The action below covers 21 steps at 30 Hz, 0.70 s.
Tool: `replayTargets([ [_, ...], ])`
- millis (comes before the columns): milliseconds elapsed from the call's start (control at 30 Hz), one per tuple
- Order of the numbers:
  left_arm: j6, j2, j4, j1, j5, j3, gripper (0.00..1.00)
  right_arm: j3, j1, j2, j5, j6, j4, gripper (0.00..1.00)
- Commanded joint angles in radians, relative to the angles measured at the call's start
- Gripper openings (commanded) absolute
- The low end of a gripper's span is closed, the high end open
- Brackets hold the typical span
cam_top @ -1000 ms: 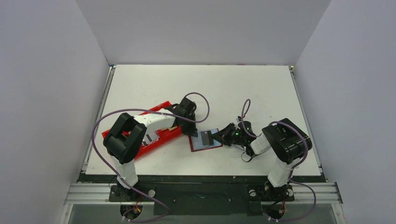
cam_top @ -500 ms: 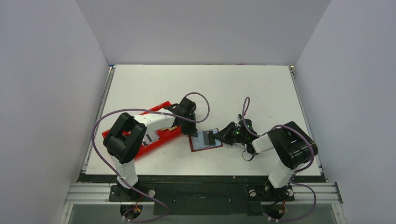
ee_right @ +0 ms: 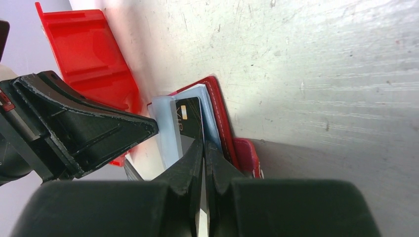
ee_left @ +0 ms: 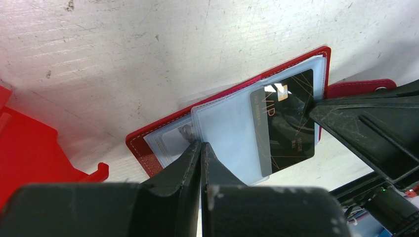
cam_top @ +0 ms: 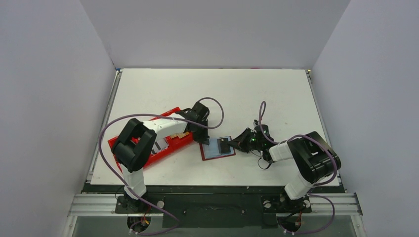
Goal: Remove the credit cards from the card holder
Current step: Remove the credit card from the card holder.
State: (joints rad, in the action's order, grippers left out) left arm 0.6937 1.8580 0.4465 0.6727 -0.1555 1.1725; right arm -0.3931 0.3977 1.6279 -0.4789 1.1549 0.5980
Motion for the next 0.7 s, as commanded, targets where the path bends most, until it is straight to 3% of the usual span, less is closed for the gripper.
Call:
replayTargets([
  [0, -0.051, 0.043, 0.102, 0.007, 0.081, 0.030, 0.00, -0.020, -0.016, -0.040, 0.030, -0.049, -0.048, 0.00],
  [267, -0.073, 0.011, 0.151, 0.009, 0.060, 0.133, 0.00, -0.039, -0.029, -0.075, 0.028, -0.073, -0.107, 0.00],
  [667, -0.080, -0.064, 0.170, 0.009, -0.017, 0.190, 0.28, -0.068, -0.038, -0.101, 0.005, -0.072, -0.147, 0.00],
])
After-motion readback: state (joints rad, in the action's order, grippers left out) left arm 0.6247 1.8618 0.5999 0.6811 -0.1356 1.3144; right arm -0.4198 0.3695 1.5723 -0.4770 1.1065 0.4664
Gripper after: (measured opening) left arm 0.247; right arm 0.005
